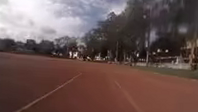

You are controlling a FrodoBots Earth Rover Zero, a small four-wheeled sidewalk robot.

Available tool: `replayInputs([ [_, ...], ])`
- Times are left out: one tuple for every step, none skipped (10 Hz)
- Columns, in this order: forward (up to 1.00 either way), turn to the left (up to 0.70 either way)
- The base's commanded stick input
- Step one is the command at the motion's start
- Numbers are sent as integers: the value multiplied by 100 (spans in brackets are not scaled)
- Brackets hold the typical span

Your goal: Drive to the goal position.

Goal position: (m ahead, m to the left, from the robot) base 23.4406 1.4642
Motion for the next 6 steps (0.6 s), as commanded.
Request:
replayInputs([
  [70,0],
  [70,0],
  [70,0],
  [70,0],
  [70,0],
  [70,0],
])
